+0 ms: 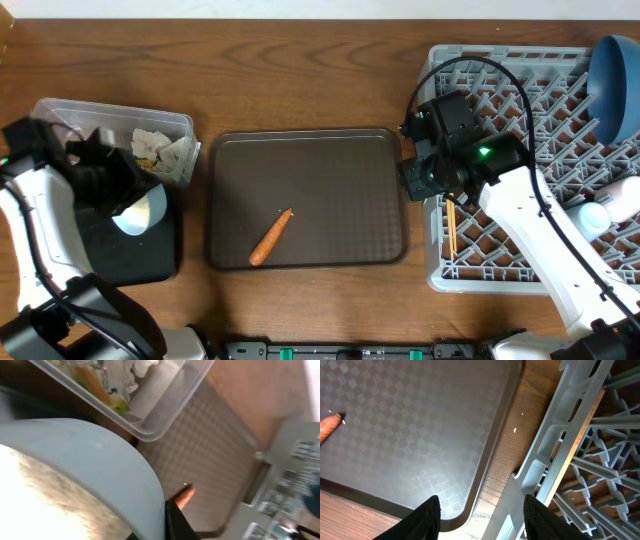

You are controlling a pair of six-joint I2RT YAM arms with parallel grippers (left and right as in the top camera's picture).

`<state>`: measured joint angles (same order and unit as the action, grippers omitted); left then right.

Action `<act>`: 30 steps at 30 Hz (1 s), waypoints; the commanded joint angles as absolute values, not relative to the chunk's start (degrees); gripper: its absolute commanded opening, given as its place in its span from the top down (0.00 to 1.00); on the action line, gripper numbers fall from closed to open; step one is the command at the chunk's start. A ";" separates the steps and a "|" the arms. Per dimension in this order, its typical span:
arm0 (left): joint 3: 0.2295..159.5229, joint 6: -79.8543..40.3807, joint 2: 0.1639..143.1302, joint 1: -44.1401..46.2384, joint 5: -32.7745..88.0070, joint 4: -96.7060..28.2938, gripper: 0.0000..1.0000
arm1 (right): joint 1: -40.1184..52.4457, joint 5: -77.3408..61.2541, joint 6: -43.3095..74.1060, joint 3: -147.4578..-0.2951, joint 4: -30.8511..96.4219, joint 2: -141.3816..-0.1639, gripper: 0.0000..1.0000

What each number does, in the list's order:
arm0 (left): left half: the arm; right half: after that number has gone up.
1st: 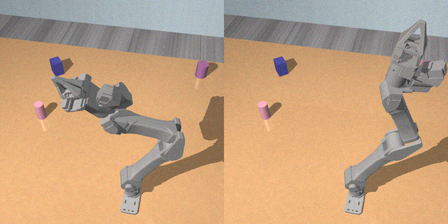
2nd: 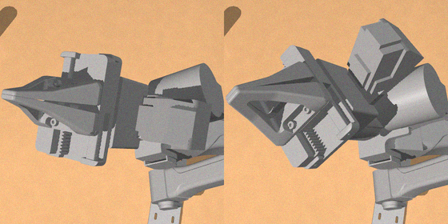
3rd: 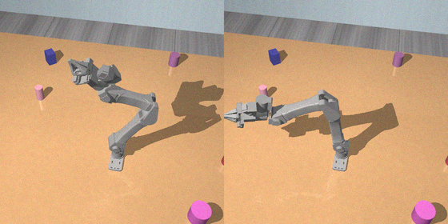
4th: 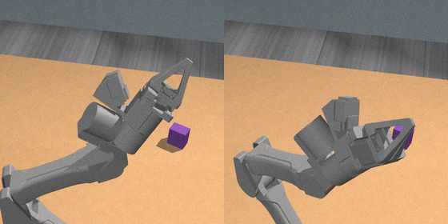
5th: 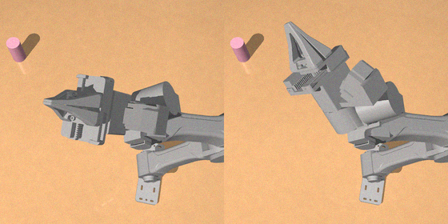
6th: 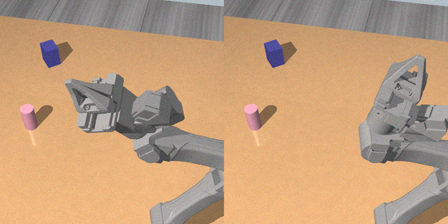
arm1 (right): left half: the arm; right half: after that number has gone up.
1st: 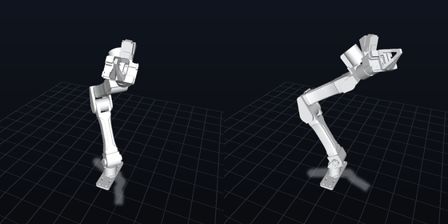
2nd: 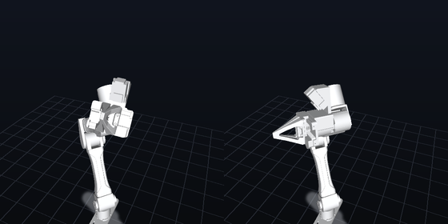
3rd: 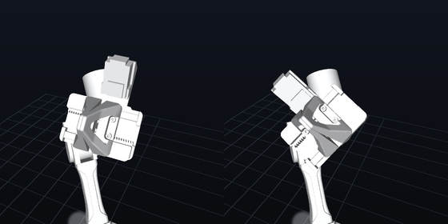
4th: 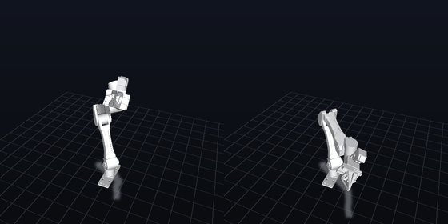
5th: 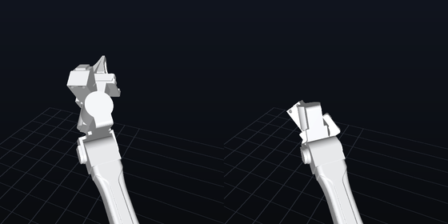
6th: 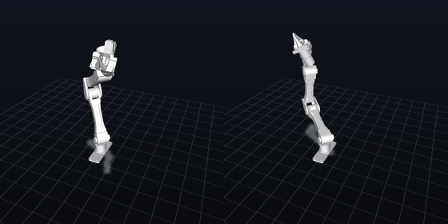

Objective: Sort waste into correct bins and load items into the dishwasher rack
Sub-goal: 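Carry the rice bowl left over the black tray, then tilt the bowl with the left gripper to pour rice onto the black tray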

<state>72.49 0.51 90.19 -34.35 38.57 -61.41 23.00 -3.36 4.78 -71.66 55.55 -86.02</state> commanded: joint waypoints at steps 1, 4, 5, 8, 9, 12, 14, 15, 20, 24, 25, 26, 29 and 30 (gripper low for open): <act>70.63 3.73 92.49 -37.52 47.83 -61.01 0.94 | 23.27 -2.96 4.64 -71.77 55.83 -86.54 0.47; 69.56 5.93 94.48 -40.77 53.28 -60.93 0.94 | 23.27 -2.96 4.64 -71.77 56.18 -86.54 0.47; 69.12 6.66 95.26 -41.95 55.33 -60.77 0.94 | 23.27 -2.96 4.64 -71.77 56.25 -86.54 0.47; 68.45 9.50 97.89 -45.25 61.12 -60.90 0.94 | 23.27 -2.96 4.67 -71.77 56.38 -86.54 0.47; 68.45 10.11 98.78 -46.13 62.72 -61.04 0.94 | 23.27 -2.96 4.67 -71.77 56.38 -86.54 0.47; 68.45 13.10 101.12 -48.40 68.84 -61.65 0.94 | 23.27 -2.96 4.69 -71.77 56.40 -86.54 0.47; 68.45 15.40 102.35 -49.65 72.27 -62.65 0.94 | 23.27 -2.96 4.67 -71.77 56.42 -86.54 0.47; 68.45 16.10 102.76 -50.09 73.38 -63.05 0.94 | 23.27 -2.96 4.67 -71.77 56.42 -86.54 0.47; 68.34 16.27 103.50 -52.10 74.65 -63.72 0.94 | 23.27 -2.96 4.69 -71.77 56.42 -86.54 0.47; 68.34 16.27 103.50 -53.23 76.36 -64.03 0.94 | 23.27 -2.96 4.67 -71.77 56.64 -86.54 0.47; 68.34 16.27 103.50 -53.47 76.53 -64.03 0.94 | 23.27 -2.96 4.67 -71.77 56.69 -86.54 0.47; 68.34 16.29 103.53 -53.69 76.53 -64.05 0.94 | 23.27 -2.96 4.67 -71.77 56.69 -86.54 0.47; 68.34 16.25 103.53 -53.84 76.58 -64.53 0.94 | 23.27 -2.96 4.67 -71.77 56.69 -86.54 0.47; 68.34 16.29 103.53 -53.84 77.06 -65.67 0.94 | 23.27 -2.96 4.69 -71.77 56.73 -86.54 0.47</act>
